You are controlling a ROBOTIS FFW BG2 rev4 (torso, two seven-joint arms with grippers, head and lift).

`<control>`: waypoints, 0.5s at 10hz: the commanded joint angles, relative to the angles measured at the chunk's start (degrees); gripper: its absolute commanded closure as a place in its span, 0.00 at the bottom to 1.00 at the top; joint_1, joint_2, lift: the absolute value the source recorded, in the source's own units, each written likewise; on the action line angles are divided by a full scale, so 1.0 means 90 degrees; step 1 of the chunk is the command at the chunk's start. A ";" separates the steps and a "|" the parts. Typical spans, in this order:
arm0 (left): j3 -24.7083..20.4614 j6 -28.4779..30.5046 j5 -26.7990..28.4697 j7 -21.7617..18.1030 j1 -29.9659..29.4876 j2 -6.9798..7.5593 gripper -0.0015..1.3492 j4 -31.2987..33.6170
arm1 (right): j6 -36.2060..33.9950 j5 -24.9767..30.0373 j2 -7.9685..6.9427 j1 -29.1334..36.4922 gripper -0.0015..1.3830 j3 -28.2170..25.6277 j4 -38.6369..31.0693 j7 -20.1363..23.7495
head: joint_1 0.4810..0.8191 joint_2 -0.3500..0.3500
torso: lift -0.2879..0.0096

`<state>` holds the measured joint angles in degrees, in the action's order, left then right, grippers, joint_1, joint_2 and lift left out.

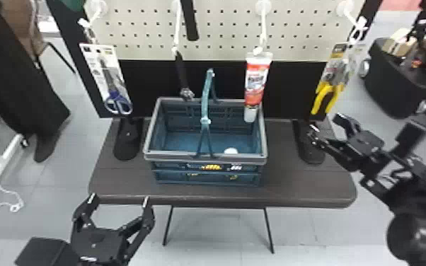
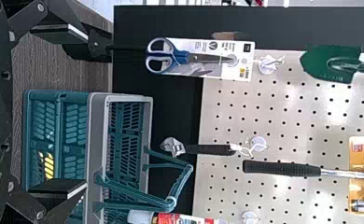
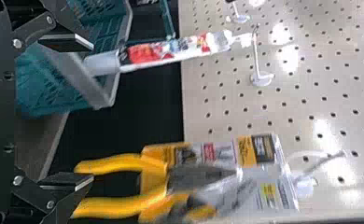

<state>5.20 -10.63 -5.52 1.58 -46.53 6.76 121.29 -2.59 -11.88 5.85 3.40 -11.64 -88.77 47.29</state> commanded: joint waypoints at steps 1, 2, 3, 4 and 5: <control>-0.0001 0.0000 -0.0001 0.0001 -0.0001 0.0001 0.15 -0.0015 | -0.0045 -0.0165 0.0043 -0.0251 0.21 0.0366 0.0245 0.0000 | 1.00 0.51 | 0.63; 0.0008 0.0000 -0.0001 0.0001 -0.0001 0.0001 0.15 -0.0015 | -0.0045 -0.0341 0.0063 -0.0429 0.21 0.0571 0.0527 0.0000 | 1.00 0.51 | 0.63; 0.0008 0.0000 -0.0001 0.0001 0.0013 0.0010 0.15 -0.0015 | -0.0054 -0.0507 0.0063 -0.0620 0.21 0.0737 0.0714 0.0020 | 1.00 0.51 | 0.63; -0.0001 0.0000 -0.0001 0.0001 0.0026 0.0010 0.15 -0.0031 | -0.0084 -0.0663 0.0112 -0.0825 0.21 0.0922 0.0855 0.0029 | 1.00 0.51 | 0.63; -0.0001 0.0019 -0.0001 0.0001 0.0026 0.0020 0.15 -0.0031 | -0.0123 -0.0819 0.0209 -0.1085 0.21 0.1157 0.1027 0.0039 | 1.00 0.51 | 0.63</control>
<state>5.21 -10.57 -5.54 1.58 -46.31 6.91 121.03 -3.50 -18.34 7.22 -4.93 -2.58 -80.54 47.63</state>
